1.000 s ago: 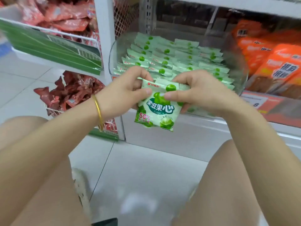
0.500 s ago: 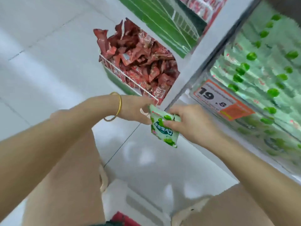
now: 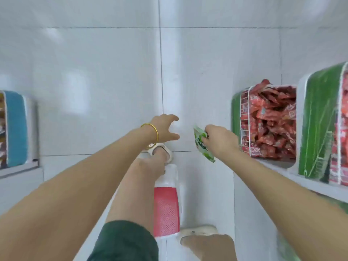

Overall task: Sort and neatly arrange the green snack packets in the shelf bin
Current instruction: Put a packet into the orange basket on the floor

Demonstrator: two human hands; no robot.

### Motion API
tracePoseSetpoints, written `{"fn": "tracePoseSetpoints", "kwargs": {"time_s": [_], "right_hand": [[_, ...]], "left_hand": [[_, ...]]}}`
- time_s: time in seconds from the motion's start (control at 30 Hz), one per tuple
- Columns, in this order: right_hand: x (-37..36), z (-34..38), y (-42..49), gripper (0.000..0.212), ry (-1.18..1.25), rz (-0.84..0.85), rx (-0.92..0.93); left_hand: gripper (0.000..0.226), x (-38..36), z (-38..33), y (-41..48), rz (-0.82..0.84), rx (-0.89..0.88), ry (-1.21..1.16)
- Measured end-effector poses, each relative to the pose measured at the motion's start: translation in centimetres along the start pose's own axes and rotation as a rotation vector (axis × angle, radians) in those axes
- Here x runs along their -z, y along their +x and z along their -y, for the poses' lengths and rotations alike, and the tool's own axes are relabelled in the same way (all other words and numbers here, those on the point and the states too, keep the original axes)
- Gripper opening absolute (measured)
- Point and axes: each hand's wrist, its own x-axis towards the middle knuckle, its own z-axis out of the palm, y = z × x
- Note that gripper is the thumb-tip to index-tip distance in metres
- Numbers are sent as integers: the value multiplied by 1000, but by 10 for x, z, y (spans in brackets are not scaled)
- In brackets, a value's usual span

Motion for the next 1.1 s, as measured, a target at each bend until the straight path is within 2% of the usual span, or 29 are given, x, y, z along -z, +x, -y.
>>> {"fn": "tracePoseSetpoints", "kwargs": {"time_s": [0.17,0.27,0.4,0.6,0.63,0.7,0.9,1.1], "right_hand": [[74,133,35,11,-103,102,144],[117,217,53,8,-196,129,233],[173,310,72,5,-283,136,344],[250,402,118,7,-317,119,428],[269,429,142,7,-345,125,450],[283,446,155,6,-415,94,486],[387,598,251,3,-477,76,637],[449,741,334,6,-562,22,680]], "left_hand": [[61,78,104,-68,-17,302,-258],[59,130,153,-106,-28,397,-348],[53,198,195,-141,-131,447,-483],[54,300,240,-150,-116,498,-584],[55,333,253,-144,-141,506,-605],[57,352,262,-140,-171,505,-643],[59,497,329,-127,-430,507,-946],[57,616,415,-118,-571,488,-1114]]}}
